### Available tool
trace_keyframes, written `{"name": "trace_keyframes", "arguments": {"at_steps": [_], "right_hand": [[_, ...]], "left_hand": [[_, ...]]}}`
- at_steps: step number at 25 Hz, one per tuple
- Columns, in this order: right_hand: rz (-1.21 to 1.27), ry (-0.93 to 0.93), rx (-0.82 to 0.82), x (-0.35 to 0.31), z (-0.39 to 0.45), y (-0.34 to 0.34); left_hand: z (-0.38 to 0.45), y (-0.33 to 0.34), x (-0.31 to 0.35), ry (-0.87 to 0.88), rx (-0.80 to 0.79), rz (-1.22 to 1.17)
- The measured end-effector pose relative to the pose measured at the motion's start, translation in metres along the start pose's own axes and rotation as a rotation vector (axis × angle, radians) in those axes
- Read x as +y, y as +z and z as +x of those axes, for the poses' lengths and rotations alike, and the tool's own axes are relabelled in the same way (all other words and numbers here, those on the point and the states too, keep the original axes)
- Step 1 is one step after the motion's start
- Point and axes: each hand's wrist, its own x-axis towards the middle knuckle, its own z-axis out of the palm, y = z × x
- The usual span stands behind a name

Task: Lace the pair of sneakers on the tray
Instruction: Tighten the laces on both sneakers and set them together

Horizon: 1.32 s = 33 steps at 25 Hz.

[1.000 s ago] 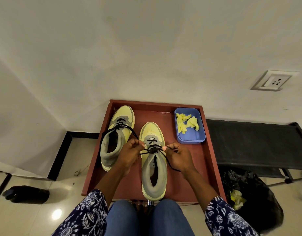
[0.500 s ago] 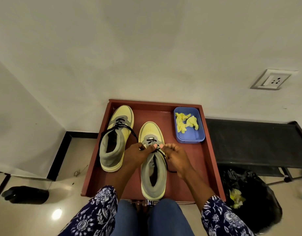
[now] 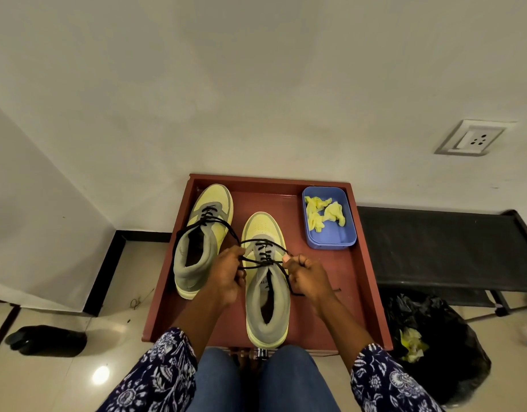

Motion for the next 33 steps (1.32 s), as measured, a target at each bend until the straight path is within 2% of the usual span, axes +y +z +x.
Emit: {"name": "trace_keyframes", "arguments": {"at_steps": [4,8,14,19,21,24,26,32,33], "right_hand": [[-0.004,0.042,0.001,-0.002,0.000,0.000],[0.123,0.084,0.011,-0.002,0.001,-0.004],[0.216,0.112,0.033,-0.007,-0.002,-0.008],[0.372,0.158,0.054,-0.009,0.004,-0.017],[0.324,0.138,0.061,-0.008,0.005,-0.019],[0.067,-0.046,0.095,-0.006,0.008,-0.018],[0.043,-0.135,0.111,-0.007,0.009,-0.016],[0.434,0.000,0.103,-0.010,0.009,-0.021],[0.439,-0.004,0.083,-0.011,0.008,-0.023]], "left_hand": [[-0.008,-0.009,0.000,-0.044,-0.039,-0.193],[-0.012,-0.018,-0.006,-0.081,-0.056,-0.394],[-0.012,-0.015,-0.010,0.170,-0.063,-0.141],[-0.006,-0.016,-0.006,0.081,-0.064,-0.394],[-0.005,-0.016,-0.005,0.082,-0.069,-0.448],[-0.002,-0.015,-0.005,0.124,-0.066,-0.408],[0.000,-0.017,-0.004,0.164,-0.049,-0.344],[0.004,-0.028,-0.008,0.353,-0.049,0.066],[0.004,-0.030,-0.008,0.397,-0.065,0.139]]}}
